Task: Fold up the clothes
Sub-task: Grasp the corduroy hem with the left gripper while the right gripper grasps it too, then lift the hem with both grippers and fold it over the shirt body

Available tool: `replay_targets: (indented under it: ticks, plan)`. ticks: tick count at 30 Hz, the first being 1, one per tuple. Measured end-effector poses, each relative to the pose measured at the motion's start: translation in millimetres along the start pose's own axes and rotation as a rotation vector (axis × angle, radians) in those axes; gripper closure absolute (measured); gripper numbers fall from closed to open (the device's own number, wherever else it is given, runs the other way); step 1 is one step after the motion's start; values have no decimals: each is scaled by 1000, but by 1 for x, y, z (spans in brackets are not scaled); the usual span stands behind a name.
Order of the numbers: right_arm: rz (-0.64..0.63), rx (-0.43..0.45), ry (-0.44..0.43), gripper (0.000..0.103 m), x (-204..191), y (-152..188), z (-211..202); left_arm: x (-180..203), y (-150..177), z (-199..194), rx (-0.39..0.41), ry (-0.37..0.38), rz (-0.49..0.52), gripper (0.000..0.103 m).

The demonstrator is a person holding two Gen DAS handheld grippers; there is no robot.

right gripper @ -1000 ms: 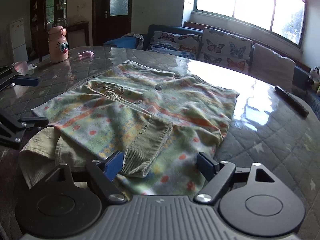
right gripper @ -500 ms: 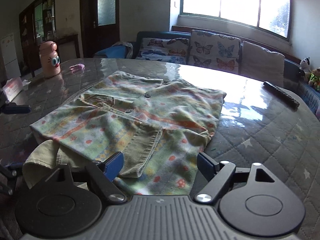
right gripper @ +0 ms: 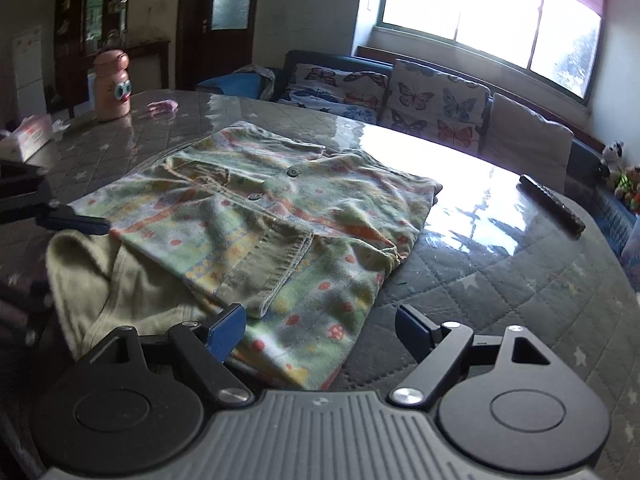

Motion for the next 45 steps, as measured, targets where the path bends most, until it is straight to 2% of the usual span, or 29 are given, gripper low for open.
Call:
replay_targets:
  ticks: [1,4,9,12,15,18,20,21,23,25,31,38,39,40,42,45]
  plan:
    - [-18,-6,-4,19,-2,1,-3,-5,-2,1,-5,7,-28,76]
    - [-74,-24,-27,19,-10,2,-9,-24,-11,5,-16,22,-126,83]
    - [-181,-14,-88,19,-32,-2,-11,-56,-28,14,-29,42,-274,87]
    - [-254,9,-102,21,-48,-8,-2,-67,-34,20,-36,45,-318,88]
    - [-273,17,-126,33,-57,-14,10,-71,-37,21,-32,44,-329,88]
    - [-256,9,-169,53,-61,-22,24,-71,-33,18,-37,48,-335,88]
    - [-235,0,-186,74,-59,-25,28,-71,-28,14,-43,48,-335,85]
    - [-214,-2,-193,75,-57,-27,29,-71,-25,11,-44,47,-335,84]
    - [-172,-4,-206,81,-52,-32,30,-71,-18,3,-46,40,-335,74]
    - [-136,7,-218,84,-47,-38,28,-72,-8,-6,-54,24,-334,59]
    - [-75,35,-225,86,-37,-50,23,-68,20,-26,-96,-39,-279,45]
    - [-62,57,-218,87,-34,-57,19,-57,35,-21,-108,-135,-131,44]
    - [-59,59,-217,88,-34,-58,19,-55,36,-18,-106,-145,-105,46]
    - [-55,60,-215,88,-34,-57,19,-54,37,-15,-105,-154,-80,58]
    - [-47,66,-214,89,-34,-56,19,-51,39,-9,-101,-173,-28,76]
    - [-44,81,-208,91,-34,-55,15,-57,37,-12,-94,-150,-48,92]
Point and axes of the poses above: each gripper's, at about its wrist camera, not at the fingertips, and z roughly the way its jaws point, x to its right, y to its underside, the point moved 1 cm from there along z, roughly the way its jaws point, and after that the axes turned 8 degrees about -y, right-handed, at the moved point
